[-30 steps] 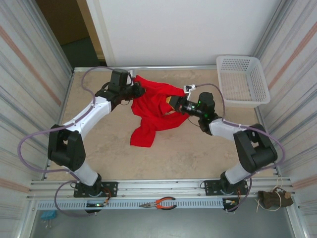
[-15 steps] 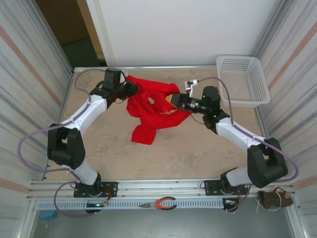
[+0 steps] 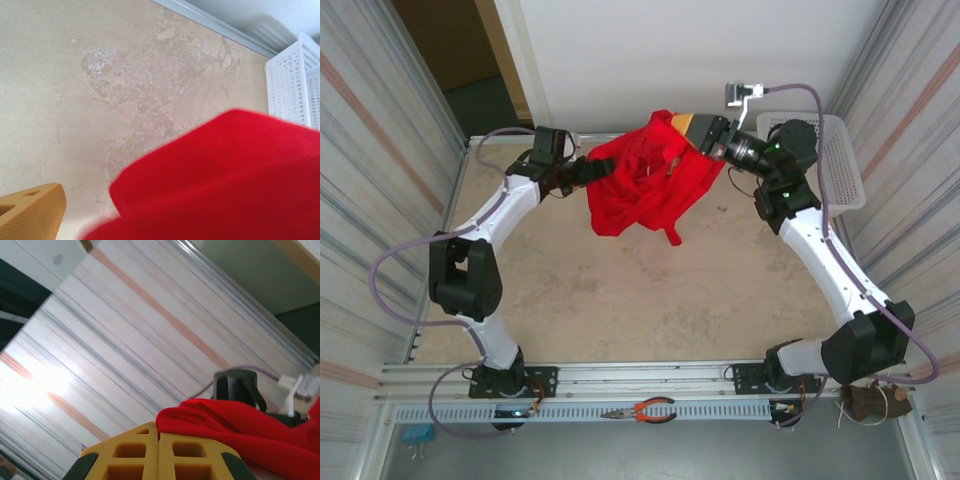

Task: Fold the inside-out t-shirt

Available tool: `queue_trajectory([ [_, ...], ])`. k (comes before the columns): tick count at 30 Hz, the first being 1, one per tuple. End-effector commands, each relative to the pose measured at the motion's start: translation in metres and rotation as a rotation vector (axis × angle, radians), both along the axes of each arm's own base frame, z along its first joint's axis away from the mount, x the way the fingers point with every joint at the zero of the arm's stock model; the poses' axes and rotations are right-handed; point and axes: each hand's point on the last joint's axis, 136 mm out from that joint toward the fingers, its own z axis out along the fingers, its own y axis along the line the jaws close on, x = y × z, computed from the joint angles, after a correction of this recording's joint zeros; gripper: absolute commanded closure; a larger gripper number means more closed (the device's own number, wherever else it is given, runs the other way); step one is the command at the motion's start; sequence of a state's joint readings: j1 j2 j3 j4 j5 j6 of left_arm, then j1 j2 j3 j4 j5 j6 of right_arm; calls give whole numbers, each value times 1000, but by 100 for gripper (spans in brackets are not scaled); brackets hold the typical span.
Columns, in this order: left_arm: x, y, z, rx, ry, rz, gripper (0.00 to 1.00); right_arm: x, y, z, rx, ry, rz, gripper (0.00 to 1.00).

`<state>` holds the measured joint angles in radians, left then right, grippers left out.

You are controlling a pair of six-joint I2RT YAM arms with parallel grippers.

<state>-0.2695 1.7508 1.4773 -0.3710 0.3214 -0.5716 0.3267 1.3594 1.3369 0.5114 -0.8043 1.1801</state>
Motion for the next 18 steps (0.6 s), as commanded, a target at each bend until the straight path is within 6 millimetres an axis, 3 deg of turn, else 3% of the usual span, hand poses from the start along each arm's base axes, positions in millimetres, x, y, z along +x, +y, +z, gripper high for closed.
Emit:
queue_trajectory([
  [1, -18, 20, 39, 13, -87, 14, 1, 6, -9, 34, 91, -37, -10, 100],
  [7, -61, 35, 79, -26, -197, 53, 1, 21, -22, 53, 149, -33, -41, 100],
  [11, -84, 46, 83, -33, -208, 99, 1, 28, -23, 52, 141, -13, -64, 100],
  [14, -99, 35, 101, -24, -260, 66, 1, 35, -24, 44, 142, 18, -87, 100],
  [16, -100, 46, 95, 48, -247, 116, 1, 40, -26, 39, 141, 42, -103, 100],
  [18, -90, 66, 64, 68, -142, 161, 1, 41, -26, 36, 142, 54, -110, 100],
])
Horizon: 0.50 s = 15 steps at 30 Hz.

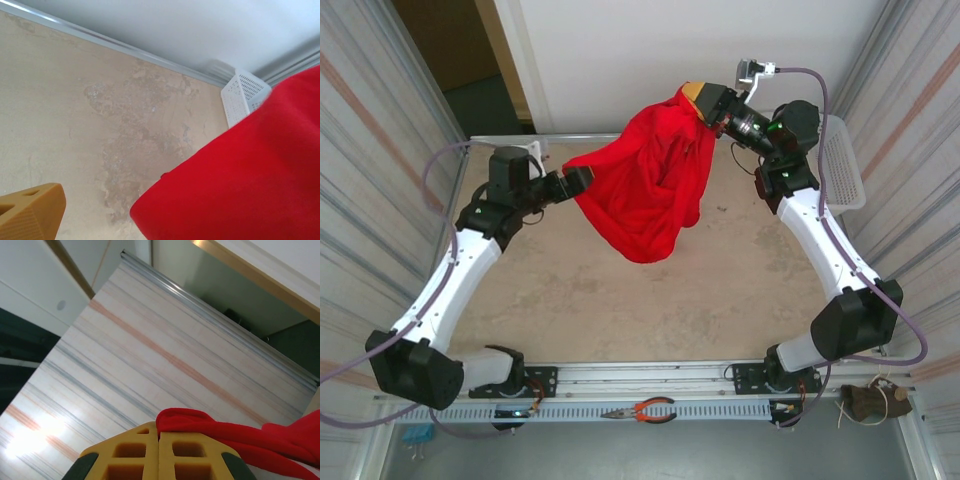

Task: Fold the inside-out t-shirt

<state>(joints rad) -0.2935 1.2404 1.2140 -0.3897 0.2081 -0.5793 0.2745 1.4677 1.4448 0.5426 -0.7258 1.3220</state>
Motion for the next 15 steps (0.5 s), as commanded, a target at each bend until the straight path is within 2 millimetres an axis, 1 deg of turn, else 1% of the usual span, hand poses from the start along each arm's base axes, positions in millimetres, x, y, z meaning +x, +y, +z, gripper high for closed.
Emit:
queue_trajectory([
  [1, 12, 34, -45, 36, 161, 93, 1, -6, -9, 21, 38, -39, -35, 100],
  [3, 20, 36, -78, 11, 289, 54, 1, -4, -9, 18, 33, -26, -39, 100],
  [6, 27, 27, -100, 32, 396, -27, 1, 1, -11, 10, 13, 2, -66, 100],
  [8, 28, 24, -98, 47, 410, -46, 1, 6, -14, 3, -8, 28, -100, 100],
  [10, 30, 25, -91, 55, 390, -43, 1, 11, -19, -5, -35, 50, -150, 100],
  [11, 29, 27, -88, 60, 394, -37, 1, 14, -22, -11, -57, 64, -182, 100],
  [13, 25, 27, -84, 61, 389, -40, 1, 18, -25, -15, -75, 78, -207, 100],
  [14, 22, 25, -78, 54, 371, -39, 1, 21, -26, -17, -77, 86, -215, 100],
  [15, 20, 19, -68, 51, 323, -53, 1, 22, -26, -18, -79, 93, -215, 100],
])
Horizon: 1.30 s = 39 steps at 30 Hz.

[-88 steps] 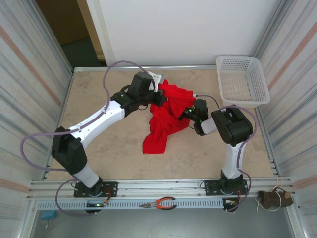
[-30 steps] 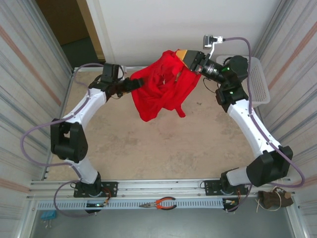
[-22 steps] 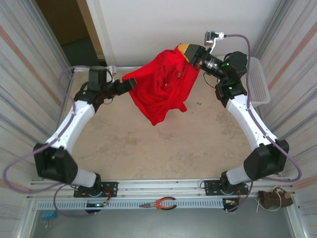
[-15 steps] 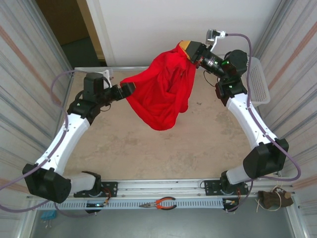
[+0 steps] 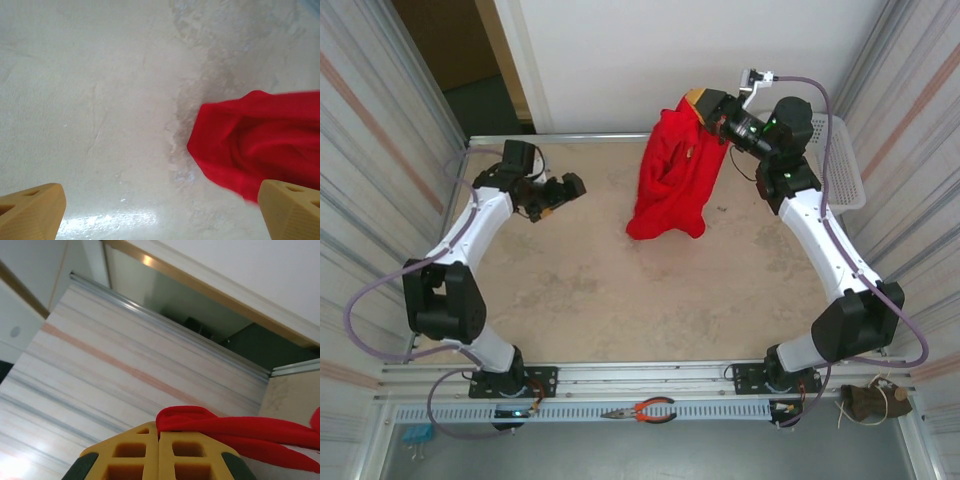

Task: Fold the inside-out t-shirt

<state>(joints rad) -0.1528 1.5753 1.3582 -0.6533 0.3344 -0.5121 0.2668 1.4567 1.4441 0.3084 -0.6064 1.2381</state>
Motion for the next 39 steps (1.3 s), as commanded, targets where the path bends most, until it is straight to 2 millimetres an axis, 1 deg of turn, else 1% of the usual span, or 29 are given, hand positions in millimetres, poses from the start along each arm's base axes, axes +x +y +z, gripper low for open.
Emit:
queue_trajectory([
  [1, -12, -19, 54, -29, -164, -68, 1, -4, -13, 18, -21, -65, -66, 100],
  [4, -19, -59, 99, -94, -355, -161, 1, 0, -9, 10, -20, -43, -62, 100],
  [5, -22, -76, 115, -115, -423, -200, 1, 1, -8, 9, -21, -40, -61, 100],
  [6, -24, -89, 127, -128, -471, -227, 2, 1, -7, 8, -20, -36, -59, 100],
  [8, -28, -121, 148, -152, -559, -300, 7, 0, -4, 8, -21, -41, -51, 100],
  [11, -28, -161, 158, -134, -609, -374, 14, -2, -2, 11, -22, -43, -41, 100],
  [14, -16, -189, 153, -92, -630, -385, 17, -6, -1, 12, -21, -41, -33, 100],
  [16, -7, -201, 152, -77, -651, -372, 18, -9, 0, 13, -19, -39, -27, 100],
  [18, 3, -207, 151, -56, -666, -348, 18, -13, 2, 14, -17, -37, -18, 100],
  [20, 14, -208, 150, -32, -675, -317, 18, -17, 5, 13, -18, -35, -8, 100],
  [24, 24, -216, 151, -28, -685, -320, 19, -21, 11, 11, -15, -28, 8, 100],
  [25, 26, -218, 150, -29, -685, -325, 21, -22, 13, 10, -15, -27, 13, 100],
  [26, 27, -220, 149, -30, -684, -330, 27, -21, 14, 8, -15, -22, 17, 100],
  [27, 29, -222, 149, -28, -684, -333, 41, -21, 14, 7, -16, -20, 17, 100],
  [28, 30, -222, 150, -30, -689, -332, 61, -20, 14, 4, -18, -13, 12, 100],
  [29, 30, -223, 154, -30, -699, -339, 78, -17, 11, 0, -21, -4, 1, 100],
  [31, 27, -223, 166, -33, -724, -364, 100, -11, 6, -9, -25, 20, -21, 100],
  [32, 25, -223, 171, -38, -727, -383, 100, -7, 3, -14, -26, 32, -33, 100],
  [34, 15, -221, 189, -64, -744, -425, 100, 3, -5, -24, -30, 55, -67, 100],
  [35, 8, -222, 195, -91, -750, -456, 100, 9, -7, -28, -35, 66, -80, 100],
  [37, -8, -221, 216, -192, -755, -518, 100, 26, -11, -42, -57, 93, -99, 100],
  [38, -15, -220, 226, -251, -759, -545, 100, 34, -11, -49, -67, 107, -103, 84],
  [39, -23, -218, 240, -322, -765, -575, 100, 42, -12, -58, -98, 110, -114, 57],
])
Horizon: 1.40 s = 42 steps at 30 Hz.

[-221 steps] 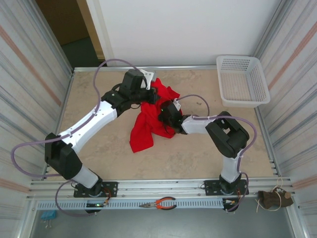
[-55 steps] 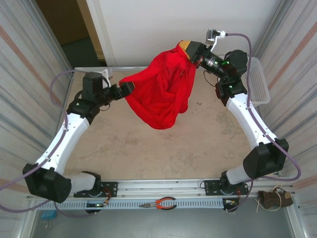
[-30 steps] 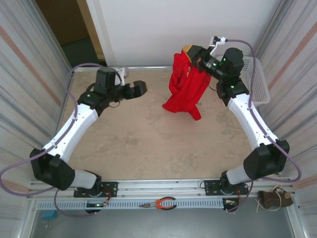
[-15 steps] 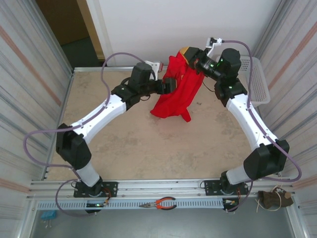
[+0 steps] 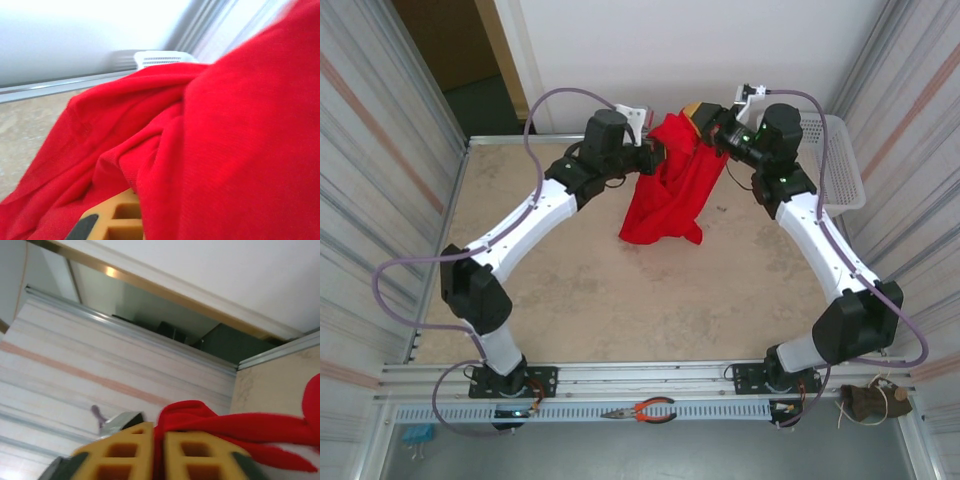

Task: Fold the inside-out t-shirt

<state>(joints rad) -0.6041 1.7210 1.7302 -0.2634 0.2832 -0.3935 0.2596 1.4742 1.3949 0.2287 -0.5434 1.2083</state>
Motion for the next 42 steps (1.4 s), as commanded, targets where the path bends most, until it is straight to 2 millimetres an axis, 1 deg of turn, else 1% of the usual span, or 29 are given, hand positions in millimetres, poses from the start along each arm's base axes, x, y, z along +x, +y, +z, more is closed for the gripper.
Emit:
queue_trajectory([
  [1, -40, 8, 85, -221, -68, -201, 100, 30, -6, -27, -77, 24, -51, 40],
  [2, -43, 12, 96, -271, -61, -232, 100, 37, -7, -40, -94, 48, -63, 33],
  [3, -45, 18, 108, -328, -54, -254, 100, 43, -7, -55, -109, 72, -68, 30],
  [5, -40, 32, 128, -422, -36, -263, 100, 50, -10, -85, -135, 115, -84, 28],
  [6, -37, 40, 138, -465, -34, -267, 100, 51, -11, -104, -155, 146, -94, 28],
  [8, -27, 54, 151, -536, -19, -257, 100, 49, -15, -137, -193, 193, -111, 27],
  [10, -18, 66, 161, -607, 2, -252, 100, 45, -20, -176, -261, 265, -120, 27],
  [12, -14, 73, 169, -656, 6, -252, 100, 38, -23, -205, -305, 324, -112, 30],
  [13, -12, 74, 171, -664, 10, -253, 100, 34, -23, -211, -306, 336, -101, 31],
  [14, -12, 75, 173, -669, 13, -250, 100, 27, -23, -208, -297, 329, -86, 33],
  [15, -12, 75, 174, -668, 13, -254, 100, 20, -22, -200, -294, 307, -78, 34],
  [17, -14, 75, 176, -670, 15, -259, 100, 4, -21, -179, -317, 259, -75, 33],
  [19, -15, 75, 179, -681, 16, -258, 100, -8, -17, -163, -335, 222, -67, 28],
  [21, -14, 76, 183, -700, 21, -255, 100, -15, -7, -151, -337, 193, -48, 25],
  [22, -14, 76, 187, -708, 21, -257, 100, -16, -2, -149, -344, 187, -47, 25],
  [24, -14, 76, 193, -725, 25, -261, 100, -11, 11, -150, -346, 182, -40, 24],
  [26, -15, 74, 199, -729, 23, -268, 100, 0, 25, -156, -324, 191, -24, 24],
  [28, -16, 73, 202, -727, 22, -270, 100, 14, 39, -163, -303, 198, -18, 26],
  [29, -17, 72, 205, -731, 21, -271, 100, 22, 46, -172, -301, 213, -14, 29],
  [30, -17, 73, 208, -738, 19, -271, 100, 31, 51, -182, -308, 231, -16, 34],
  [31, -16, 74, 211, -748, 15, -271, 100, 37, 52, -197, -325, 259, -27, 39],
  [32, -17, 75, 216, -759, 11, -272, 100, 43, 50, -217, -351, 302, -48, 43],
  [33, -17, 76, 221, -769, 4, -276, 100, 46, 46, -240, -378, 352, -66, 49],
  [34, -17, 77, 226, -776, -3, -281, 100, 47, 39, -259, -408, 394, -84, 52],
  [35, -17, 79, 231, -784, -4, -283, 100, 45, 28, -281, -450, 452, -112, 55],
  [37, -17, 81, 239, -796, -15, -292, 100, 34, 5, -311, -510, 536, -153, 56],
  [38, -17, 81, 241, -799, -15, -297, 100, 27, -11, -322, -540, 578, -193, 54],
  [40, -15, 81, 242, -804, -15, -301, 100, 14, -37, -329, -564, 636, -244, 49],
  [42, -15, 81, 242, -801, -15, -308, 100, 3, -56, -320, -577, 650, -272, 45],
])
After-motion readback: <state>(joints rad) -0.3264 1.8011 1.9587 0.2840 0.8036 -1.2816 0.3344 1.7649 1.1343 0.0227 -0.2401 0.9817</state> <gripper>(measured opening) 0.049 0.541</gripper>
